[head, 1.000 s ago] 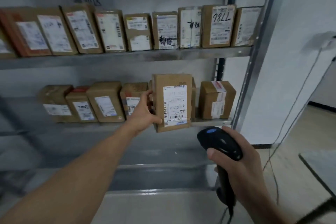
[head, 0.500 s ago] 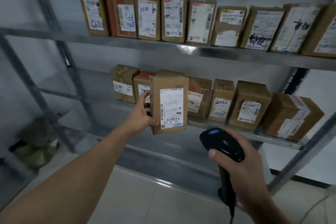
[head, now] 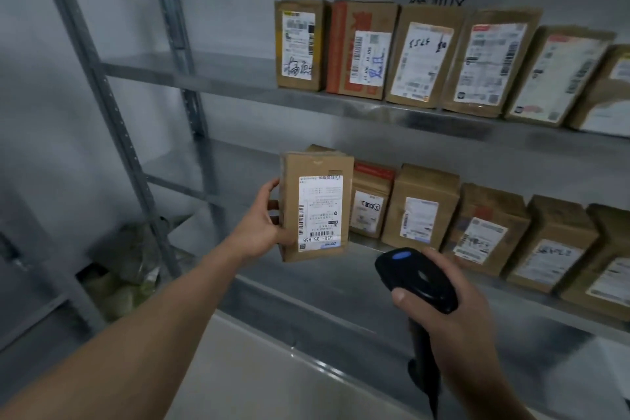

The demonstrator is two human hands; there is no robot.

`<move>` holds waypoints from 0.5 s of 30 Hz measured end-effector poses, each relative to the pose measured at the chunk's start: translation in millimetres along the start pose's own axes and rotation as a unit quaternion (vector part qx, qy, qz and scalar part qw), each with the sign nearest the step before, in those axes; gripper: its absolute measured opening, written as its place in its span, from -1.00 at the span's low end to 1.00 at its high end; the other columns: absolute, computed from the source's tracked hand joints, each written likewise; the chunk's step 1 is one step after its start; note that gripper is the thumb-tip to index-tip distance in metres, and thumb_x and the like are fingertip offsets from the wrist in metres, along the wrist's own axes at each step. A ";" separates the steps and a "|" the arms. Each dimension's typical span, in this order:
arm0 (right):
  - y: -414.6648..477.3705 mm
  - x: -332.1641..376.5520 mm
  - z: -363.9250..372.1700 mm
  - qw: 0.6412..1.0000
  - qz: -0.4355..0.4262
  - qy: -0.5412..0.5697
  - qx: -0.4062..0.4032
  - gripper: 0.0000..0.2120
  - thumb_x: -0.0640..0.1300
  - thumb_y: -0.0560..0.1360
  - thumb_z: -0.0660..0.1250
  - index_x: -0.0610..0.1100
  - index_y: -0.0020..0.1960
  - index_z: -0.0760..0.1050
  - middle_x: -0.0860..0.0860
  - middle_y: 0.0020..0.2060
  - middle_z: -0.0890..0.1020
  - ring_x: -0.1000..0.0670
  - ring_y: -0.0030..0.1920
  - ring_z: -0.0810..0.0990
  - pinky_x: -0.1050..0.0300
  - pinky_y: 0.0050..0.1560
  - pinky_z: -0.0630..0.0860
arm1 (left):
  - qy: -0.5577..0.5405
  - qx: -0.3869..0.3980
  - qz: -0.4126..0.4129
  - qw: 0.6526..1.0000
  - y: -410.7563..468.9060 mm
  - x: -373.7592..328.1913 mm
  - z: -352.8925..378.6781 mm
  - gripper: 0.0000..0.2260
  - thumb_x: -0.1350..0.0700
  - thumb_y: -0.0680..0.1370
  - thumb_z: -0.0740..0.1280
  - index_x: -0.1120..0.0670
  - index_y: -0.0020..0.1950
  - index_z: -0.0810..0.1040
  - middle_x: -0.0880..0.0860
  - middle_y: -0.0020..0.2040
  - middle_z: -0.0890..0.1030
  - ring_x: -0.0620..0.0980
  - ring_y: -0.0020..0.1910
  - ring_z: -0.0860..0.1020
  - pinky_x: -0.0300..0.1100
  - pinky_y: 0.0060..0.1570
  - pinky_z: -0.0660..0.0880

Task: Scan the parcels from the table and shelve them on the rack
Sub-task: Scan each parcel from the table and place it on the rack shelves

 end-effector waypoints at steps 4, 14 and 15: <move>23.9 0.0 45.1 0.999 0.007 0.017 0.036 -0.42 -0.39 0.36 0.56 -0.02 0.30 0.57 0.18 -0.07 0.72 0.25 -0.09 0.66 0.43 -0.26 0.54 | -0.003 -0.036 -0.012 0.999 14.9 16.0 -46.4 0.04 0.39 0.30 0.55 -0.13 0.61 0.10 0.03 0.21 0.50 0.10 0.16 0.58 0.18 0.15 0.59; 116.7 -24.1 133.6 0.995 -0.001 0.038 0.090 -0.45 -0.36 0.35 0.57 0.17 0.13 0.54 0.20 -0.06 0.68 0.36 -0.11 0.62 0.51 -0.23 0.48 | 0.018 -0.089 -0.059 0.994 86.6 56.9 -126.2 0.04 0.49 0.33 0.48 -0.19 0.59 0.09 0.03 0.25 0.50 0.03 0.20 0.54 0.15 0.12 0.60; 129.2 -27.6 139.8 0.995 -0.002 0.041 0.090 -0.46 -0.34 0.35 0.58 0.20 0.11 0.54 0.21 -0.10 0.70 0.30 -0.09 0.64 0.43 -0.19 0.53 | 0.025 -0.090 -0.062 0.994 98.2 57.5 -130.1 0.05 0.49 0.32 0.48 -0.19 0.59 0.09 0.05 0.25 0.50 0.05 0.22 0.54 0.17 0.13 0.60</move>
Point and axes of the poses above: each hand's wrist, its own y-axis towards the middle knuckle, its own z-axis out of the palm, x = y × z, the point moved 2 cm from there along y, towards the middle knuckle
